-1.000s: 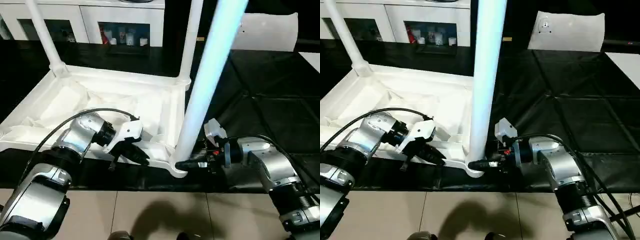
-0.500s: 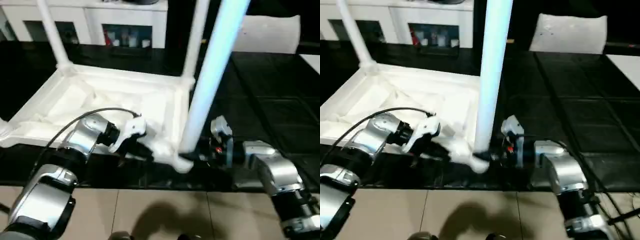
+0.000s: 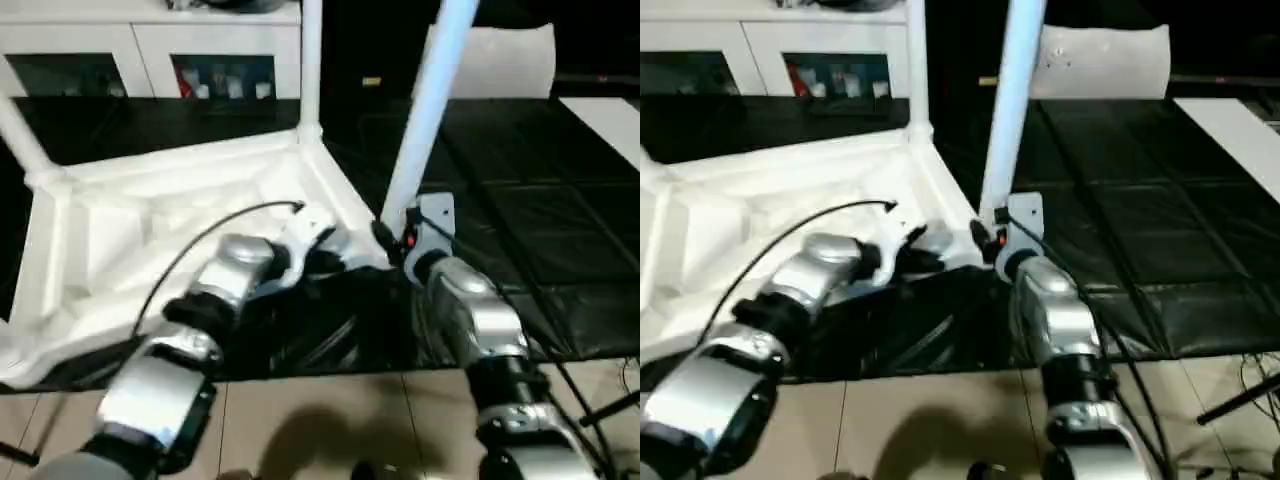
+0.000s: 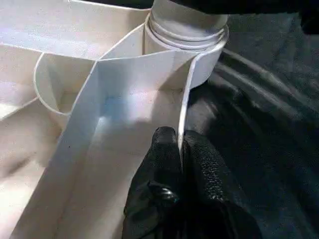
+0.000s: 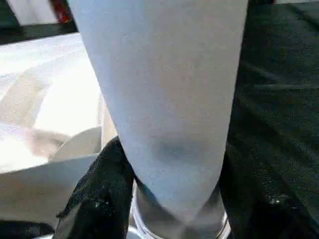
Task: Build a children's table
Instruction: Rotate leg to tighten
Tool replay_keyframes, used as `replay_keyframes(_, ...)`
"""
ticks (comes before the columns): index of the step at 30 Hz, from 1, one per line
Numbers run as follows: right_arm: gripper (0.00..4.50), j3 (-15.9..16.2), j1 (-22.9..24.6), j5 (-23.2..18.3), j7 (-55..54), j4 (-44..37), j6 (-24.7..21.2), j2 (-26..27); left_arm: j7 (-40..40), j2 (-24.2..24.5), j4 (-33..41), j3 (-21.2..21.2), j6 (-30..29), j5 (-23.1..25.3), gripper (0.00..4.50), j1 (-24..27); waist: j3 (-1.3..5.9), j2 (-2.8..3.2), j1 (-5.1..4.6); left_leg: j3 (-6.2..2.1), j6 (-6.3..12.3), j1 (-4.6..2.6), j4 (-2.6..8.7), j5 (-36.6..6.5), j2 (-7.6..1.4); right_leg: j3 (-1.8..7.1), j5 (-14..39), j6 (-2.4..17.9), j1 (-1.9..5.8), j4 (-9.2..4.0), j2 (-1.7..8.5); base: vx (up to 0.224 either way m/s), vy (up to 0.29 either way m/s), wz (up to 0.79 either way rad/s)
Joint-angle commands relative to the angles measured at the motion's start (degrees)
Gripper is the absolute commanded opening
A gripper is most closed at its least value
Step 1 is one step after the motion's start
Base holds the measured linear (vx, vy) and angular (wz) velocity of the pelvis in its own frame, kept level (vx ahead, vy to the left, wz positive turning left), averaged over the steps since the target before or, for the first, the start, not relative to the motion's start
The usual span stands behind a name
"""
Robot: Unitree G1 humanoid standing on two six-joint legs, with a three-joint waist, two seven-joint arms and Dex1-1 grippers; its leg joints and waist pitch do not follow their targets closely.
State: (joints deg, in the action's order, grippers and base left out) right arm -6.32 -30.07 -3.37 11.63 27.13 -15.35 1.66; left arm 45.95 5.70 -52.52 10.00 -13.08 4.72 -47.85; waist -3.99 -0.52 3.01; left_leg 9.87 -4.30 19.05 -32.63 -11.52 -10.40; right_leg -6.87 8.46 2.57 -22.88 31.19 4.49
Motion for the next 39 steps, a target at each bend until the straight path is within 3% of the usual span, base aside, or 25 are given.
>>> replay_keyframes(1, 2.59, 8.7, 1.1, -2.5, 6.4, 1.3, -1.1, 8.3, -8.5, -4.6, 2.6, -2.2, 1.5, -2.1, 0.00, -3.1, 3.47, -0.13, 0.03, -0.77, 4.90, 0.14, 3.88, -8.2, -2.63, 3.46, 18.0, 7.9, 2.98, -3.32, 4.71, 0.000, 0.000, 0.00)
replay_keyframes(3, 2.75, 8.0, 2.0, -2.8, 7.3, 0.7, -0.5, 7.5, -7.0, -3.7, 3.4, -1.7, 1.2, -1.8, 0.00, -2.4, 3.51, -0.23, 0.03, -0.67, 5.58, 0.08, 3.80, -8.2, -2.60, 3.56, 17.4, 9.0, 2.95, -3.18, 4.73, 0.000, 0.000, 0.00)
replay_keyframes(6, 3.04, 7.6, 3.7, -3.7, 9.4, -0.9, -0.4, 5.3, -3.6, -2.1, 4.8, -1.2, 0.9, -2.0, 0.00, -1.1, 3.66, -0.34, 0.03, -0.74, 6.31, 0.71, 3.78, -7.0, -2.44, 3.53, 17.3, 8.9, 3.53, -2.99, 4.84, 0.000, 0.000, 0.00)
replay_keyframes(8, 3.21, 7.8, 5.0, -3.8, 12.8, -2.3, 0.7, 2.7, -0.3, -0.6, 5.6, -0.7, 1.7, -2.0, 0.00, -0.3, 3.86, -0.33, -0.06, -0.73, 7.26, 1.01, 3.59, -5.1, -2.45, 3.60, 14.1, 9.6, 3.74, -2.55, 4.87, 0.000, 0.000, 0.00)
replay_keyframes(10, 3.41, 8.1, 6.7, -4.5, 18.4, -4.5, 1.6, -1.3, 4.6, 1.4, 6.4, 0.3, 3.4, -2.0, 0.00, 0.8, 4.45, -0.28, -0.51, -0.82, 9.77, 1.48, 3.00, -0.9, -2.43, 3.51, 6.9, 11.5, 4.04, -1.59, 4.81, 0.000, 0.000, 0.00)
replay_keyframes(13, 3.74, 8.9, 7.7, -4.8, 23.8, -5.9, 2.0, -5.4, 8.0, 3.2, 6.3, 1.0, 4.4, -1.8, 0.00, 1.4, 4.78, -0.51, -0.22, -0.68, 13.88, 1.64, 1.96, 5.5, -2.19, 3.62, -4.3, 15.0, 3.50, 0.10, 4.42, 0.000, 0.000, 0.00)
replay_keyframes(15, 3.83, 9.2, 8.2, -4.9, 31.3, -6.7, 3.2, -11.0, 13.1, 5.7, 5.5, 2.0, 7.1, -1.9, 0.00, 1.8, 4.60, -0.56, 0.15, -0.50, 14.66, 1.96, 1.77, 3.1, -2.08, 3.62, -1.9, 14.8, 3.48, -0.26, 4.63, 0.000, 0.000, 0.00)
replay_keyframes(17, 4.01, 8.9, 8.0, -5.3, 34.1, -6.9, 3.6, -12.9, 16.1, 6.7, 5.2, 2.5, 9.0, -2.1, 0.00, 1.9, 4.29, -0.44, 0.65, -0.39, 13.51, 1.99, 1.86, 0.1, -2.32, 3.44, 4.5, 13.4, 3.30, -1.09, 4.61, 0.000, 0.000, 0.00)
replay_keyframes(19, 4.11, 8.9, 7.8, -6.4, 38.3, -7.4, 3.2, -15.6, 19.6, 8.3, 5.0, 3.4, 10.0, -1.8, 0.00, 2.0, 3.96, -0.28, 1.04, -0.34, 10.36, 1.73, 2.13, -3.9, -2.61, 3.32, 13.2, 10.9, 3.08, -1.99, 4.59, 0.000, 0.000, 0.00)
replay_keyframes(21, 4.40, 9.4, 7.8, -7.2, 41.6, -8.2, 2.9, -17.9, 21.8, 9.4, 4.6, 3.9, 10.6, -1.6, 0.00, 1.8, 3.83, -0.38, 1.29, -0.38, 8.31, 1.70, 2.27, -5.4, -2.69, 3.21, 17.2, 9.2, 3.07, -2.38, 4.44, 0.000, 0.000, 0.00)
replay_keyframes(25, 4.47, 12.2, 9.3, -9.8, 52.9, -13.0, 0.6, -25.3, 27.6, 12.5, 2.9, 5.8, 14.2, 0.0, 0.00, 1.1, 3.57, -0.30, 2.18, -0.42, 6.73, 1.36, 2.51, -8.2, -2.99, 3.18, 20.5, 7.1, 2.66, -2.76, 4.29, 0.000, 0.000, 0.00)
replay_keyframes(31, 4.47, 13.2, 10.7, -11.0, 61.2, -16.6, -2.6, -32.1, 32.6, 15.1, 1.1, 7.7, 17.8, 1.4, 0.00, 0.7, 3.48, -0.33, 3.12, -0.45, 5.64, 1.27, 2.57, -9.3, -2.90, 3.12, 23.3, 5.7, 2.57, -3.08, 4.41, 0.000, 0.000, 0.00)
replay_keyframes(35, 4.47, 12.6, 10.4, -11.2, 61.9, -16.4, -2.5, -34.0, 35.8, 15.9, 1.3, 8.0, 18.9, 0.8, 0.00, 0.9, 3.53, -0.29, 3.48, -0.54, 5.03, 1.04, 2.67, -9.2, -2.99, 3.13, 23.3, 6.2, 2.63, -3.00, 4.59, 0.000, 0.000, 0.00)
replay_keyframes(39, 4.47, 12.0, 9.4, -11.7, 60.9, -15.9, -1.8, -34.2, 40.8, 16.5, 2.3, 8.6, 20.3, -0.6, 0.00, 1.5, 3.79, -0.38, 3.57, -0.56, 5.13, 1.18, 2.65, -7.6, -3.03, 3.22, 19.6, 7.6, 2.89, -2.34, 4.60, 0.000, 0.000, 0.00)
